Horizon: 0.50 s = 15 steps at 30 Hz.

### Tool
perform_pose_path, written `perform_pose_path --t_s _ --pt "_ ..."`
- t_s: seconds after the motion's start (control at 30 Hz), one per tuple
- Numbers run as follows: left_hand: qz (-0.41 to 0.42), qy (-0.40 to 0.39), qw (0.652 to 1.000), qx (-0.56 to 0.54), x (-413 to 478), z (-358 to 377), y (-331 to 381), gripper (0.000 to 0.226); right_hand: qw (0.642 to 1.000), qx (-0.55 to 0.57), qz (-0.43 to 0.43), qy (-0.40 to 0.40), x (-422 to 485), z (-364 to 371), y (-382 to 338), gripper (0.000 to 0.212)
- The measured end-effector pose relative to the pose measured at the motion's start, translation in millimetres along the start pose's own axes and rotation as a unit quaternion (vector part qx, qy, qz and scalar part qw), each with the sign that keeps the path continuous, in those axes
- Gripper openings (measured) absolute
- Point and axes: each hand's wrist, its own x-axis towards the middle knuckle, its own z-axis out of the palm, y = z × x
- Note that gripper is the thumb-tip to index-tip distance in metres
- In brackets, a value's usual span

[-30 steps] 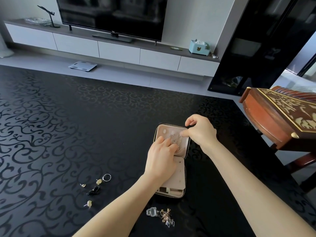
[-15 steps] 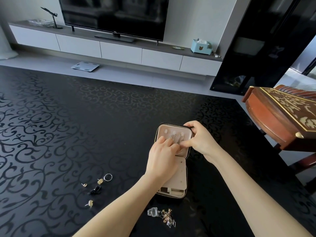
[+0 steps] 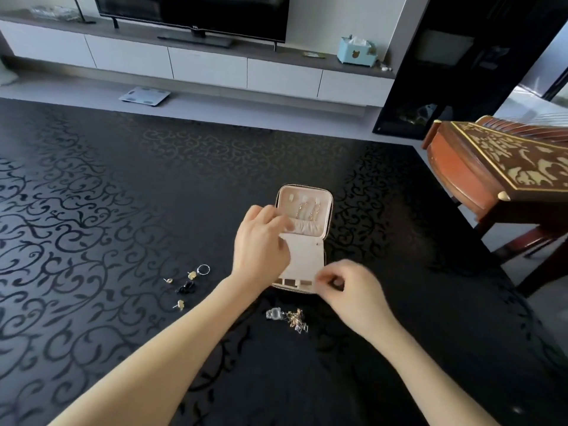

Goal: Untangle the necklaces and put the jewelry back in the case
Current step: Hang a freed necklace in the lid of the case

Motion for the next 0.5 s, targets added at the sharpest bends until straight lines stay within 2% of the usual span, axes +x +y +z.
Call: perform_pose_path --t_s 0.1,0.27,0.37,0.5 --pt "-0.010 -0.034 0.999 -0.007 -46.0 -22.1 0.2 0.030 0.998 -0.034 0.039 -0.044 -24.7 23.4 -6.5 0.017" --pt "-0.047 -0.171 0.984 0.024 -104.8 -23.1 12.0 0.020 0.988 -0.089 0.125 -0.021 -41.7 45.4 -20.8 0.038" --pt "-0.067 -0.216 0.972 0.063 -105.2 -19.4 16.5 0.023 0.990 -0.072 0.115 -0.023 -45.5 49.4 -27.6 0.035" --pt "-0.060 -0.262 0.961 0.064 -99.9 -22.9 19.8 0.024 0.993 -0.062 0.104 -0.015 -48.8 54.3 -33.0 0.023"
